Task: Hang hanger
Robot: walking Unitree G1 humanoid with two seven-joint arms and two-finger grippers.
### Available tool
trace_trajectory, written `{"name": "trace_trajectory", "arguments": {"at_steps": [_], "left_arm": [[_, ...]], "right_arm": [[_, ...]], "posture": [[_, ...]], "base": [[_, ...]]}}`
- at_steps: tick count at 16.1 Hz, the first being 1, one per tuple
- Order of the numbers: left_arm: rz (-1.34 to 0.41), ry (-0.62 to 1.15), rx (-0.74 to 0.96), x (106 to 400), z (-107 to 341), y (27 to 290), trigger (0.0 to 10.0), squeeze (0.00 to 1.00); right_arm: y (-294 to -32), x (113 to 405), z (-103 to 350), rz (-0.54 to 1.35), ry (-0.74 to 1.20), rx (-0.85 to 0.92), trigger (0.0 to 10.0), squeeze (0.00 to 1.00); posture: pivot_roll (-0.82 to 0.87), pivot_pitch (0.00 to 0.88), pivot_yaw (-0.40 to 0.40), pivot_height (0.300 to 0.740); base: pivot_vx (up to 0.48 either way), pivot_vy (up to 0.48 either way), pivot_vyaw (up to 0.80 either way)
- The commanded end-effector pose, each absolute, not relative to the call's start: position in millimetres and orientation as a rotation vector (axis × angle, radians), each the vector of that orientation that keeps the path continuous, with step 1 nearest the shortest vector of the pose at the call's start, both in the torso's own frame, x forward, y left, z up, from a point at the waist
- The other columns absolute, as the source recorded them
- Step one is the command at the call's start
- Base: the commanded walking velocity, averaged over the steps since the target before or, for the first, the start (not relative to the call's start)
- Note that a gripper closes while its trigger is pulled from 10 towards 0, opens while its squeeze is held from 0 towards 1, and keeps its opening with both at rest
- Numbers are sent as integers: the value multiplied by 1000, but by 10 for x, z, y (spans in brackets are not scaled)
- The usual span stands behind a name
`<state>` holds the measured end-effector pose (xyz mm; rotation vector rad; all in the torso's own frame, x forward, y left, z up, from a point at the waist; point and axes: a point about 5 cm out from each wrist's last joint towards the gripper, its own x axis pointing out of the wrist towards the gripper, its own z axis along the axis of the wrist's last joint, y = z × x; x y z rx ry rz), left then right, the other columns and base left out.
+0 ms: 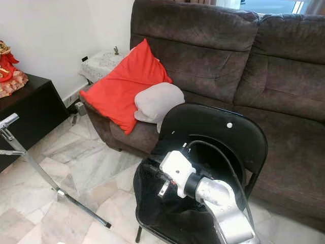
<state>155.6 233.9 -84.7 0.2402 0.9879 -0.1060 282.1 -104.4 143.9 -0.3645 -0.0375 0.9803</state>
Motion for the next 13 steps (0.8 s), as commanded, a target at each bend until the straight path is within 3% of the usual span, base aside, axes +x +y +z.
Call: {"name": "trace_trajectory", "arguments": {"at_steps": [1, 3, 5, 6, 7, 10, 12, 13], "left_arm": [[-103, 1029, 244, 1473, -877, 2373, 10000, 0], [-106, 1034, 248, 1469, -878, 2380, 10000, 0], [-106, 1037, 249, 1465, -878, 2384, 10000, 0], [-107, 1038, 249, 1464, -879, 2384, 10000, 0], [-108, 1039, 249, 1463, -879, 2385, 10000, 0], [-109, 1040, 250, 1460, -880, 2387, 10000, 0], [-112, 1042, 253, 1459, -880, 2389, 10000, 0], [-115, 1043, 255, 1457, -880, 2391, 10000, 0]], "right_arm": [[-1007, 2828, 1494, 966, -62, -378, 10000, 612], [-1109, 2944, 1465, 833, -45, -409, 10000, 1000], [-1154, 3009, 1497, 758, -49, -413, 10000, 949], [-1163, 3035, 1515, 730, -53, -407, 10000, 357], [-1175, 3068, 1557, 693, -69, -390, 10000, 0], [-1142, 3052, 1698, 667, -128, -331, 10000, 0], [-983, 2949, 1803, 709, -169, -308, 10000, 0], [-832, 2921, 1748, 607, -86, -457, 10000, 0]], "posture": [[16, 92, 84, 740], [17, 95, 86, 740], [17, 96, 87, 740], [17, 96, 87, 740], [16, 99, 91, 740], [12, 104, 91, 740], [11, 105, 92, 740], [6, 110, 92, 740]], "base": [[0, 0, 0], [0, 0, 0], [0, 0, 0], [0, 0, 0], [0, 0, 0], [0, 0, 0], [0, 0, 0], [0, 0, 0]]}}
